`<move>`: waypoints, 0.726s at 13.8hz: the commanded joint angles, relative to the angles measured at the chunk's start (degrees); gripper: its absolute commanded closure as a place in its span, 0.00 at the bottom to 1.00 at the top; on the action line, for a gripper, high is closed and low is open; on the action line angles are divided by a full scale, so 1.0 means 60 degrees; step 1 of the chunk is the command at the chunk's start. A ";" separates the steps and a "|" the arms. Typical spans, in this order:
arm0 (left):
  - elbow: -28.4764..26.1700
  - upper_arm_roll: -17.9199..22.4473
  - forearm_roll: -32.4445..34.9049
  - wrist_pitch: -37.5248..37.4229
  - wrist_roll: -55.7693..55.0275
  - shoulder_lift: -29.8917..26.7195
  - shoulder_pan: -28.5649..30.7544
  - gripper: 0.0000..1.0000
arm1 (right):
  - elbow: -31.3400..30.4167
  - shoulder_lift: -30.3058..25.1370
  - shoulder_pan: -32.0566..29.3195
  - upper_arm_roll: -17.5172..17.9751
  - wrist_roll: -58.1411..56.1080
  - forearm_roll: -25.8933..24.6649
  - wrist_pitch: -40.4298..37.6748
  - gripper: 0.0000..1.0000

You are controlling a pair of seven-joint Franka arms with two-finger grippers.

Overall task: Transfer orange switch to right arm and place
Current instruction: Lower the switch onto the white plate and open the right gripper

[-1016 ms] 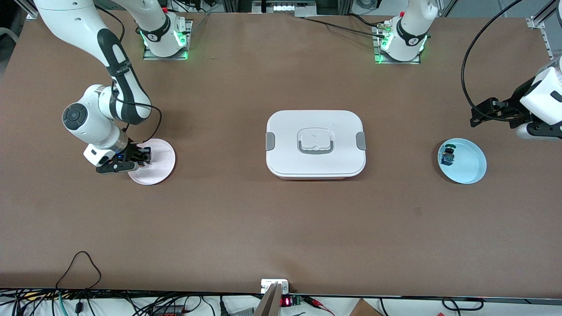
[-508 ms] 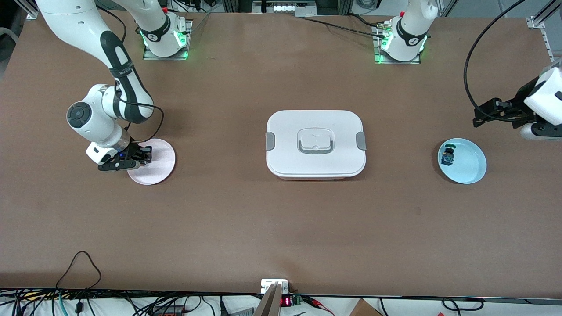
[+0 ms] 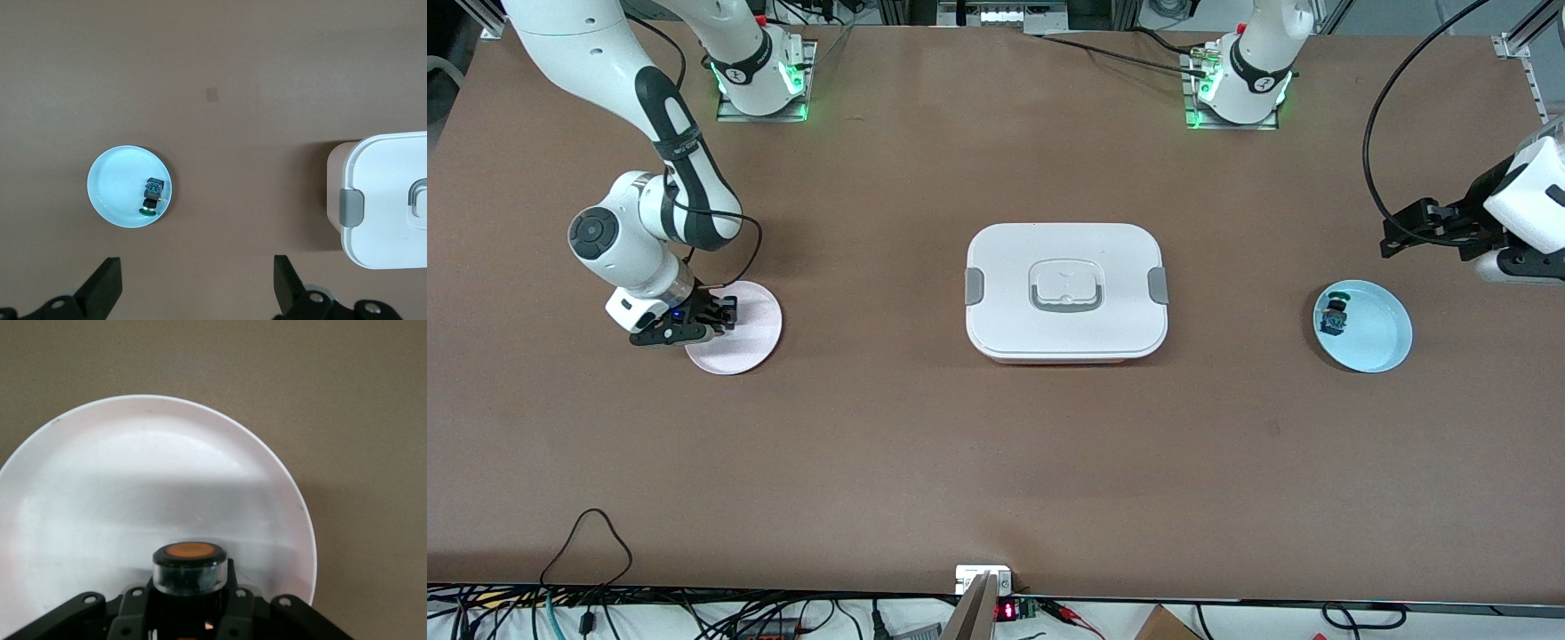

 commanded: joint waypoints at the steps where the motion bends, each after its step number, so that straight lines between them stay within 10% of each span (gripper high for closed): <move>1: -0.0120 -0.0137 -0.0087 0.0103 0.0035 -0.0235 0.0132 0.00 | -0.0110 -0.0142 -0.0013 0.0076 -0.0018 0.0177 0.0162 0.78; 4: -0.0106 -0.0064 -0.0203 0.0161 0.0035 -0.0191 0.0175 0.00 | -0.0110 -0.0157 -0.0013 0.0076 -0.0018 0.0177 0.0162 0.61; 7: -0.0091 -0.0035 -0.0102 0.0190 0.0020 -0.0162 0.0205 0.00 | -0.0081 -0.0157 -0.0027 0.0076 -0.0018 0.0177 0.0162 0.06; 10: -0.0091 -0.0049 -0.0087 0.0088 0.0021 -0.0177 0.0190 0.00 | -0.0023 -0.0244 -0.0027 0.0076 -0.0018 0.0177 0.0118 0.00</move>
